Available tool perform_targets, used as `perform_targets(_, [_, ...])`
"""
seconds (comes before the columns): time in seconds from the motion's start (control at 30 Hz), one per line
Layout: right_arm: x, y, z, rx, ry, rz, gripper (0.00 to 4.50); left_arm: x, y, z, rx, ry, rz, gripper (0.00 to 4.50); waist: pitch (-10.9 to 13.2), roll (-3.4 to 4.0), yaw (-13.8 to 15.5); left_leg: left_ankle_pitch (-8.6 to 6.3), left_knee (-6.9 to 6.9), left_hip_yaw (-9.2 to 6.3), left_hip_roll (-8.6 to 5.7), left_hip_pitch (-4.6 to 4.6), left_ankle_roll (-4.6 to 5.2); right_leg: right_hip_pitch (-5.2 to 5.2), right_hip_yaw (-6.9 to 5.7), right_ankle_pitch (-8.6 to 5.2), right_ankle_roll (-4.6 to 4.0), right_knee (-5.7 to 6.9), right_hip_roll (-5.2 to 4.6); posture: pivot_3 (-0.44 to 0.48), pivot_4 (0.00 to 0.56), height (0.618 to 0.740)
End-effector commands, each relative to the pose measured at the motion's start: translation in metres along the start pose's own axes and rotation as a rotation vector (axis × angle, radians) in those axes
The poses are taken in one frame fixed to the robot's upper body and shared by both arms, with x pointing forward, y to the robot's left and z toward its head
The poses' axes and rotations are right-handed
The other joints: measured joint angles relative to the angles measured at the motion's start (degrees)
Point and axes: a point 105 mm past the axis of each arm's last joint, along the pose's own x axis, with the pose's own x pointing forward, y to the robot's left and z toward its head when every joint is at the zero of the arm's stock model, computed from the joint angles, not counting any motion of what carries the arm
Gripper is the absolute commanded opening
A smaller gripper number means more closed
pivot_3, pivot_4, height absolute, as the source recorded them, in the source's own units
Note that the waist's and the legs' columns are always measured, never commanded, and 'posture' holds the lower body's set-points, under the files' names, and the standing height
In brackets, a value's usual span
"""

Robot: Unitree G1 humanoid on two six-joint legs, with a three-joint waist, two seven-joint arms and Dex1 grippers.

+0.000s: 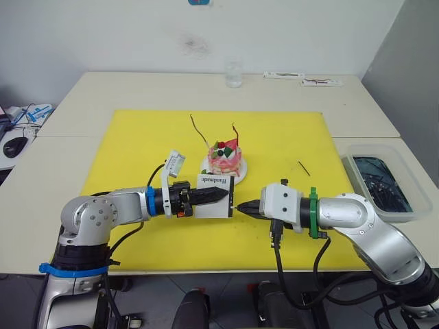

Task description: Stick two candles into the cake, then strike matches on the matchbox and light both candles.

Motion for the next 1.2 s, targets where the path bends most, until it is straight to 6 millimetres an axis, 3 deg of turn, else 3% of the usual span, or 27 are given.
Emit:
perform_targets(0.03, [0.000,-0.004,0.008,-0.054,-0.024,-0.011,0.02,-0.001,-0.006,0.004,0.025,-0.015,-0.014,0.00,0.0,0.00,0.0,0.00,0.00,0.00,0.00,0.00,0.00,0.00,0.00,0.00,0.00,0.00,0.00,0.000,0.150,0.740])
perform_targets(0.27, [0.000,-0.009,0.004,-0.065,-0.013,-0.025,0.02,-0.002,-0.005,0.003,0.020,-0.021,-0.007,0.00,0.0,0.00,0.0,0.00,0.00,0.01,0.00,0.00,0.00,0.00,0.00,0.00,0.00,0.00,0.00,0.000,0.150,0.740])
perform_targets(0.67, [0.006,-0.001,-0.003,-0.087,0.016,0.021,0.02,0.001,-0.007,0.004,-0.003,-0.053,-0.010,0.00,0.0,0.00,0.0,0.00,0.00,0.00,0.00,0.00,0.00,0.01,0.00,0.01,0.02,0.02,0.00,0.000,0.150,0.740])
perform_targets(1.2, [0.007,-0.016,0.001,-0.105,0.009,-0.047,0.02,0.002,-0.007,-0.001,-0.025,-0.050,-0.009,0.00,0.0,0.00,0.0,0.00,0.00,-0.01,0.00,0.01,0.00,0.01,-0.01,0.07,0.10,0.02,0.00,0.000,0.150,0.740])
